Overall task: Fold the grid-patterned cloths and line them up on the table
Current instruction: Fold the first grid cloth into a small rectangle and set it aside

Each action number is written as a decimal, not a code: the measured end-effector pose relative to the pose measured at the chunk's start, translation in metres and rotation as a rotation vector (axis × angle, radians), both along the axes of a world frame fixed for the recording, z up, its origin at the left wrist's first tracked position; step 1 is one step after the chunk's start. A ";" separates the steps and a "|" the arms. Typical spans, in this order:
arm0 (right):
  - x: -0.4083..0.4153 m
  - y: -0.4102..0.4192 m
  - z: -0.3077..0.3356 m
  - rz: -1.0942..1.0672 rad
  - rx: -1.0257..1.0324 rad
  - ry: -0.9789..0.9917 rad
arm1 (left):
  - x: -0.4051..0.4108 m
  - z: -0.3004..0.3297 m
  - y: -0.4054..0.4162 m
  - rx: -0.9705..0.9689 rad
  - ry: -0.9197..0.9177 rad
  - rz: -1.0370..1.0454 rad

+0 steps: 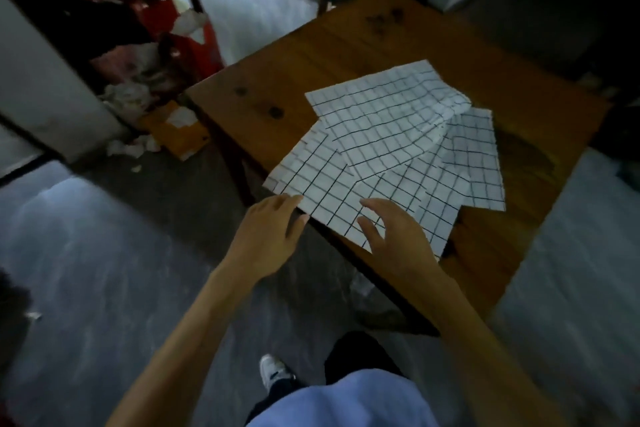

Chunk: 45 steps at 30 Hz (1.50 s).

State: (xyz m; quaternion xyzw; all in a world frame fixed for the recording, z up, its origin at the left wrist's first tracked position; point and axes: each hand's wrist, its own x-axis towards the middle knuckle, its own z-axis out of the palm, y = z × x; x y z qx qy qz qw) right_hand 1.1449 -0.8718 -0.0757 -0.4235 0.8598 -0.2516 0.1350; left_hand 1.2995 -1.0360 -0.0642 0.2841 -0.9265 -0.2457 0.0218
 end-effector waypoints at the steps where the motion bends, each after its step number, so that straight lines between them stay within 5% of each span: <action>1: 0.000 0.000 0.001 -0.033 0.005 0.003 | -0.005 0.000 -0.006 -0.003 0.016 -0.030; 16: -0.060 -0.049 -0.041 -0.276 0.039 -0.080 | -0.129 -0.033 -0.078 -0.031 -0.064 -0.346; 30: -0.115 -0.135 -0.131 -0.286 0.332 -0.095 | -0.221 -0.116 -0.154 -0.131 -0.195 -0.474; 45: -0.123 -0.156 -0.175 -0.583 0.135 0.091 | -0.261 -0.161 -0.174 -0.163 -0.151 -0.703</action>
